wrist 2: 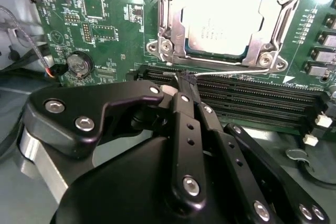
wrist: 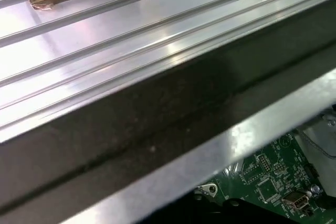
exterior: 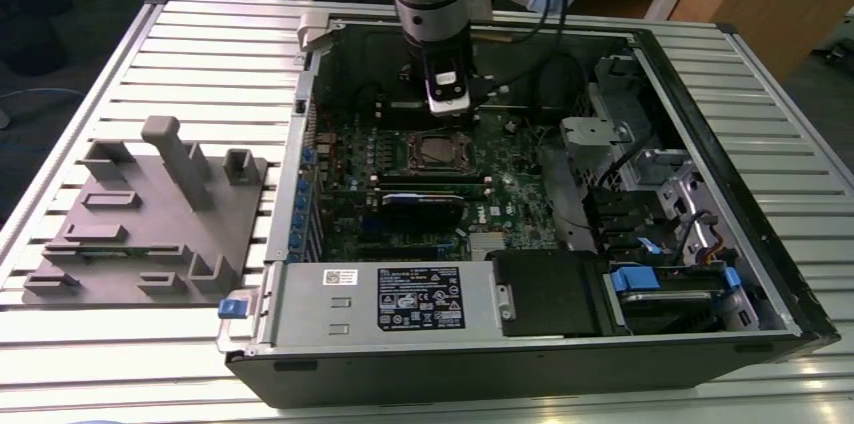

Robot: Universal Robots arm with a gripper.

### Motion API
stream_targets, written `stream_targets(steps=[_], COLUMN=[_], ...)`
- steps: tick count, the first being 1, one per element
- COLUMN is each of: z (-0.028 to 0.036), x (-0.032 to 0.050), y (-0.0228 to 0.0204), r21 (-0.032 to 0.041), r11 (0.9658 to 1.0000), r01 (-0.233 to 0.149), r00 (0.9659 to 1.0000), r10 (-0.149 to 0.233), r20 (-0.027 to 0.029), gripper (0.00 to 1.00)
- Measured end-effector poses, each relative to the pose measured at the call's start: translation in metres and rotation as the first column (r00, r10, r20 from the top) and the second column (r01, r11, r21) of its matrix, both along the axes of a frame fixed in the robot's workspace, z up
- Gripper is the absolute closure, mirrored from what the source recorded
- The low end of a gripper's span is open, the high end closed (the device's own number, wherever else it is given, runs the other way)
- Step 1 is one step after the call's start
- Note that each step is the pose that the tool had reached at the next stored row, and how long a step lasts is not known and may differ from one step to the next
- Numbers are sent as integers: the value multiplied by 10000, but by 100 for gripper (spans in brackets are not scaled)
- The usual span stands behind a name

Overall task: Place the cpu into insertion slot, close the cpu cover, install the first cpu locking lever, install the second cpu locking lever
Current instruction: 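Install the first cpu locking lever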

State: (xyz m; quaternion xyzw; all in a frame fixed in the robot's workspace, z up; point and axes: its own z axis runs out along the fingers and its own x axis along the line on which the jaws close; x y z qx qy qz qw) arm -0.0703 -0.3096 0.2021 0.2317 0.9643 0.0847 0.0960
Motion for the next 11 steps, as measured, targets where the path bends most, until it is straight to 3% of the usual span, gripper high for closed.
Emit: stream_targets(steps=[4,8,11], z=[-6,-25,-30], x=[-33,-63,-73], y=[0,0,0], r21=[1,1,1], r11=[10000,10000,10000], r01=[0,0,0], r00=[10000,9998,9998], r10=[0,0,0], r20=[29,198,216], gripper=[89,89,89])
